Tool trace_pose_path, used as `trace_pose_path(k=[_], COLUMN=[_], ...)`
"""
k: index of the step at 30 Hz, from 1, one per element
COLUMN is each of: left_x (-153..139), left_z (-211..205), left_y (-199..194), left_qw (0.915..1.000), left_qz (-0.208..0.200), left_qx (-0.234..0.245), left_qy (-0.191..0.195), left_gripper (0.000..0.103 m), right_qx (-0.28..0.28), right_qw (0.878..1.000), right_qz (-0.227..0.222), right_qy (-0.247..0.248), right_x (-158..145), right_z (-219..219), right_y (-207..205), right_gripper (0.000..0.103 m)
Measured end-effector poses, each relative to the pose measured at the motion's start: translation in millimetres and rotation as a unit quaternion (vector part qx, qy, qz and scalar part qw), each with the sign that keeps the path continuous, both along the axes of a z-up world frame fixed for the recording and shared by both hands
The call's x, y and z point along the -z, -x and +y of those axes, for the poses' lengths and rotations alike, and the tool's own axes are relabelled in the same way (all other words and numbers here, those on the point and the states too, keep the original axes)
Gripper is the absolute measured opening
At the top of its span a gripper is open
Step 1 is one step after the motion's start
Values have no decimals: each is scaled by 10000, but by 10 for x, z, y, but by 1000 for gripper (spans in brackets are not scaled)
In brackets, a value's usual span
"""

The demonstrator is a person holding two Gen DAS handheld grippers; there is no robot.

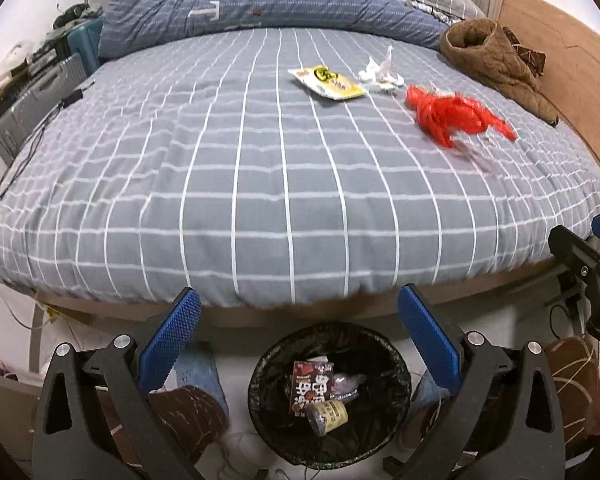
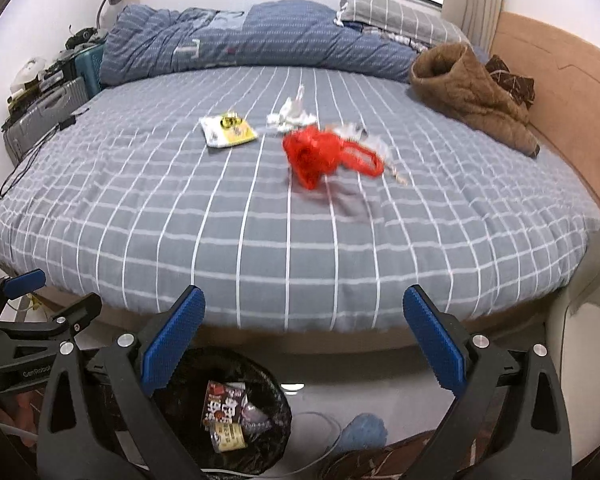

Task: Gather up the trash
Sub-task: 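Raise both tools from the bin back toward the bed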

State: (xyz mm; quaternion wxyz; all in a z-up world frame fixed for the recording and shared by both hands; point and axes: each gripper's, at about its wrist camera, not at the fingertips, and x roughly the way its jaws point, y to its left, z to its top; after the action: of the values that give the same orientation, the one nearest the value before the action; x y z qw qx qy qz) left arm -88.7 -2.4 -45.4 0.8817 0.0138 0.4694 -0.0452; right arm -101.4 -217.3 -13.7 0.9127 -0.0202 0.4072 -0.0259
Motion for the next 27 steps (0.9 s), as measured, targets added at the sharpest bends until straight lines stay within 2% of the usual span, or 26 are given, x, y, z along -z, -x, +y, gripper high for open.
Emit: trace_pose_path(k=[13, 27], left_x=[-389, -468], left_z=[-35, -127], left_y=[-489, -1302], left_qw=[9994, 9990], left_qz=[-337, -451], left_qx=[-117, -74], left_qy=[33, 3], left_gripper=[97, 97], right_qx=[-15, -33], right_qw=[9993, 9985], right_qz=[-348, -527], right_qy=[105, 168], right_x=[-404, -554], right_z=[-72, -182], right_y=[-420, -1160], right_gripper=[95, 95])
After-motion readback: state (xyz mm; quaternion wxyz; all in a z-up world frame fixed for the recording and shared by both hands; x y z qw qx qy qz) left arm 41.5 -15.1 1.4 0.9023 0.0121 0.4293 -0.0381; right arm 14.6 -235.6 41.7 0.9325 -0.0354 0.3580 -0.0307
